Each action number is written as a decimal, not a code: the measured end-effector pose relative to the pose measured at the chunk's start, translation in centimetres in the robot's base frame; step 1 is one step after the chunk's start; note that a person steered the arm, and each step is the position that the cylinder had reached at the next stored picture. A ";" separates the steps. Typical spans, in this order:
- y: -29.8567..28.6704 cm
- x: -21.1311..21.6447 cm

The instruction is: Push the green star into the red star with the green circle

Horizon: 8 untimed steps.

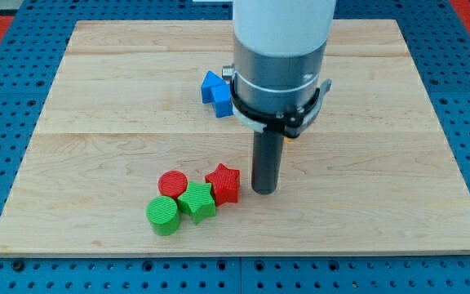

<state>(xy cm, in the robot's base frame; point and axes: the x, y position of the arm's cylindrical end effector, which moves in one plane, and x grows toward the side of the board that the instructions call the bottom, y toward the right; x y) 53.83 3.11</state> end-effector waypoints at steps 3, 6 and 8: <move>-10.0 0.4; -11.1 -0.8; -5.5 -1.9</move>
<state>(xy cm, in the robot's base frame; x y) 51.93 -2.43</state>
